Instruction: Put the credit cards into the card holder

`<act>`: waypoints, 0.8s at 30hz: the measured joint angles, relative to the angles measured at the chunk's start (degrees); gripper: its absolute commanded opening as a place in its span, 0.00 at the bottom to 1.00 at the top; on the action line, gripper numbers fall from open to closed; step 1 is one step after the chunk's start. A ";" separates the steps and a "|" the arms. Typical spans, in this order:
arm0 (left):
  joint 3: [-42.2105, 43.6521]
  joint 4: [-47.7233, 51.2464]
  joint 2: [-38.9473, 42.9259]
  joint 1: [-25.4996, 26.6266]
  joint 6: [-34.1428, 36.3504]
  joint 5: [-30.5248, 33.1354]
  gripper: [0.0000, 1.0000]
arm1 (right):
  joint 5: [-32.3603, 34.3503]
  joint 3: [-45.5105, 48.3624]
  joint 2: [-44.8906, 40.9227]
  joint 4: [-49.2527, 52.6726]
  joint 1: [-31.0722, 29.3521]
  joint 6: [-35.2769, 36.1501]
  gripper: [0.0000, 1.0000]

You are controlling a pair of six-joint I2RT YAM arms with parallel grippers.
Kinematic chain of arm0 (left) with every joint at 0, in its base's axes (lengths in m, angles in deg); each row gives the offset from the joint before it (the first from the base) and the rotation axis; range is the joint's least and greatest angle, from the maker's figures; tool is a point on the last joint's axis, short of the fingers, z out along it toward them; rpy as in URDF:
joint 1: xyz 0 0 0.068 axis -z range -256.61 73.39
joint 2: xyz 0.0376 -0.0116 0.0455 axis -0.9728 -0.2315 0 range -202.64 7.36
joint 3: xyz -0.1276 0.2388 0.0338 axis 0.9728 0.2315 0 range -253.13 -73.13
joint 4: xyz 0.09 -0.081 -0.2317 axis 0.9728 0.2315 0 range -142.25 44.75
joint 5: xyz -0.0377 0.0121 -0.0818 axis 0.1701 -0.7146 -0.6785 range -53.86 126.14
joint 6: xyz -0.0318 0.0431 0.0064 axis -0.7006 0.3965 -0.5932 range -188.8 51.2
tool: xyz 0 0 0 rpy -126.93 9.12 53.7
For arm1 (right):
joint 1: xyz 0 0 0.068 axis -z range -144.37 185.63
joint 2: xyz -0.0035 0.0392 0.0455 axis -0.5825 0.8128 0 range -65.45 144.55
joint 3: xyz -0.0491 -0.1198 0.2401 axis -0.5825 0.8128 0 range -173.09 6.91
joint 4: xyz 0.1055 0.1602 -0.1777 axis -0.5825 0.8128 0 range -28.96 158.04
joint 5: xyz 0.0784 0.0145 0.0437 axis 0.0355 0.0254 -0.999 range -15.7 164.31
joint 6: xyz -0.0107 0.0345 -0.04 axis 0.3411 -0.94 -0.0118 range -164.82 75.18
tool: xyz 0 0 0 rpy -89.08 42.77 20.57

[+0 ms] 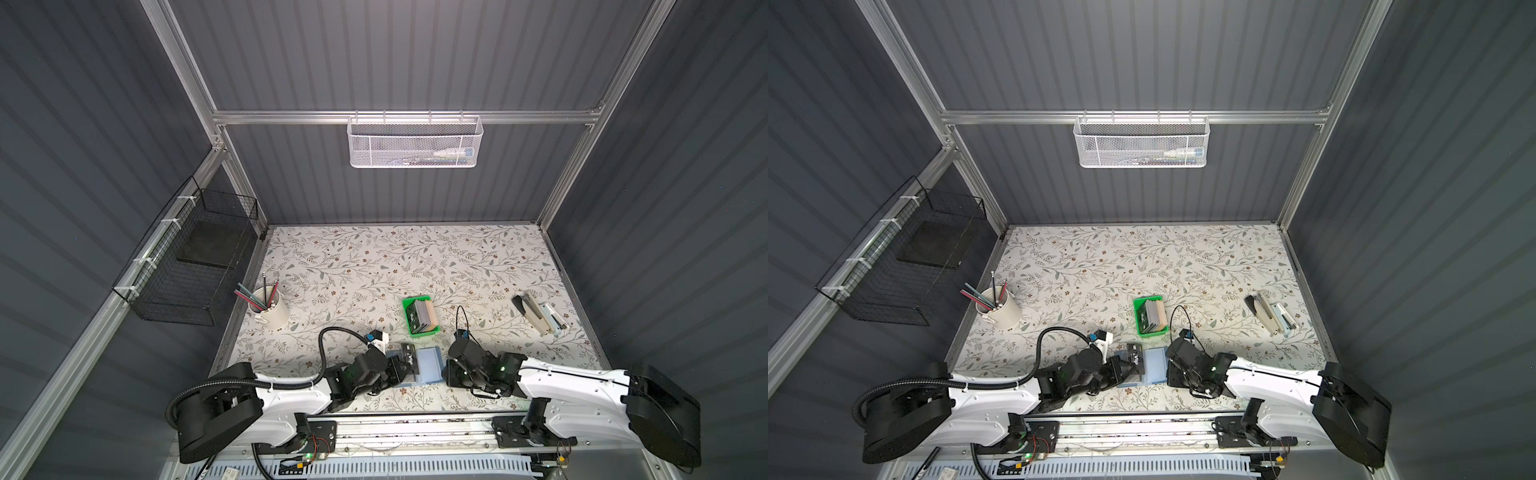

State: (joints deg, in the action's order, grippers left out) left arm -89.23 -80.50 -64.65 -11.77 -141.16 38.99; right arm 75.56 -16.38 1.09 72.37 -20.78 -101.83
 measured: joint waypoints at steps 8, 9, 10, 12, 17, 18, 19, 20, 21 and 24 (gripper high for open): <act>-0.39 0.50 0.04 0.31 0.57 0.00 0.00 | 0.00 0.00 0.74 -0.61 0.00 0.00 0.18; -0.46 0.55 0.04 0.35 0.57 -0.02 0.00 | 0.00 0.00 0.74 -0.66 0.00 0.00 0.18; -0.50 0.55 0.04 0.39 0.57 -0.02 0.00 | 0.00 0.00 0.76 -0.63 0.00 0.00 0.18; -0.52 0.59 0.04 0.44 0.57 0.00 0.00 | 0.00 0.00 0.76 -0.63 0.00 -0.02 0.18; -0.50 0.87 0.55 0.46 0.57 0.00 0.00 | 0.00 0.09 0.68 -0.66 -0.07 -0.48 0.17; -0.50 0.96 0.83 0.48 0.57 0.02 0.00 | 0.00 0.17 0.55 -0.68 -0.07 -0.66 0.17; -0.50 0.98 1.07 0.48 0.57 0.00 0.00 | 0.00 0.28 0.42 -0.72 -0.07 -0.79 0.17; -0.50 1.01 1.25 0.48 0.57 0.00 0.00 | 0.00 0.44 0.24 -0.79 -0.07 -0.87 0.17; -0.50 1.03 1.31 0.48 0.57 0.00 0.00 | 0.00 0.50 0.11 -0.76 -0.07 -1.01 0.17; -0.44 1.03 1.31 0.48 0.55 -0.02 0.00 | 0.02 0.68 -0.09 -0.79 -0.07 -1.11 0.17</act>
State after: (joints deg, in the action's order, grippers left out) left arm -89.66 -79.47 -63.34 -11.29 -140.61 38.97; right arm 75.58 -15.70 1.00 71.59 -20.84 -102.95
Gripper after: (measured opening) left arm 0.048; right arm 0.173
